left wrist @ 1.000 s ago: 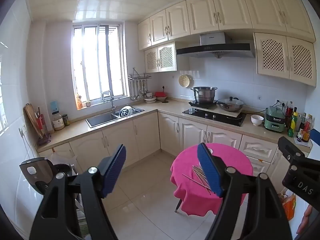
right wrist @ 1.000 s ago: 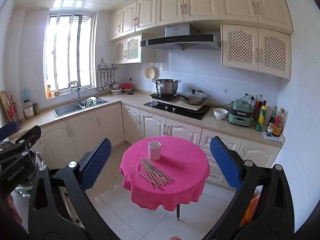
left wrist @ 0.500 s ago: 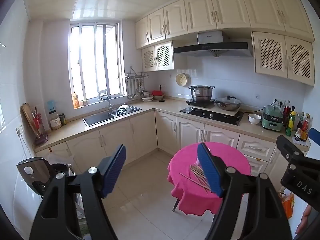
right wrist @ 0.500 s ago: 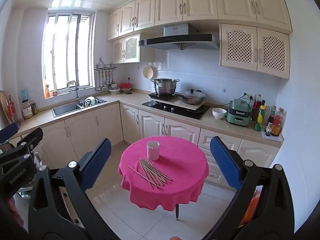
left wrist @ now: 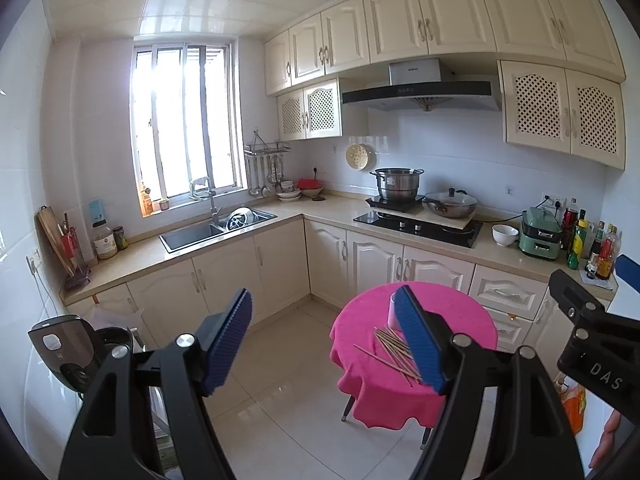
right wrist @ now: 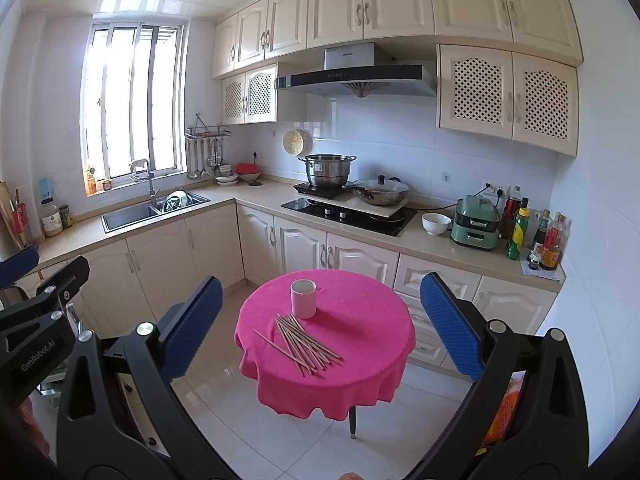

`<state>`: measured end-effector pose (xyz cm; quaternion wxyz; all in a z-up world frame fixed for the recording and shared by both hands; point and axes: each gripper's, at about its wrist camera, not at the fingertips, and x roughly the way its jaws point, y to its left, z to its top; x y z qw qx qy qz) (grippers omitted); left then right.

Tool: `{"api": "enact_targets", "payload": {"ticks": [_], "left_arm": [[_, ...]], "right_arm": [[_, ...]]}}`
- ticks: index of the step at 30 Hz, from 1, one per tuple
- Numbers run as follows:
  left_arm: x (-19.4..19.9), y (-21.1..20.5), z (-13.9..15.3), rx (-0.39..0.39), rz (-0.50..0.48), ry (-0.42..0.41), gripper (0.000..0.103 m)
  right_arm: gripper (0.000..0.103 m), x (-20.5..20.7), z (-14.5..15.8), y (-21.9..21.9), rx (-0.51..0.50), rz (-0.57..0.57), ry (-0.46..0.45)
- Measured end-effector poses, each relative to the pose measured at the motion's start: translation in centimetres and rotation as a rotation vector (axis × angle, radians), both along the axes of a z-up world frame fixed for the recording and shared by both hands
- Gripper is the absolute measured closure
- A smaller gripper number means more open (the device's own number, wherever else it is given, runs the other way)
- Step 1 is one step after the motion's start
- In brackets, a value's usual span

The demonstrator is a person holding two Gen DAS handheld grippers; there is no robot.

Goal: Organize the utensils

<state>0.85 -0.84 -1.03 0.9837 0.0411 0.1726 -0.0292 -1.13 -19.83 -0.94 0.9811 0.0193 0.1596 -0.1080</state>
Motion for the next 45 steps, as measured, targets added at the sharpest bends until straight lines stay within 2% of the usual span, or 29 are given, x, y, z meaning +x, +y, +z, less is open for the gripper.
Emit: {"api": "enact_targets", "payload": {"ticks": [45], "left_arm": [[1.8, 0.0, 0.1, 0.001, -0.012, 0.012, 0.030]], "right_arm": [[0.006, 1.1, -1.3, 0.8, 0.001, 0.003, 0.015]]}}
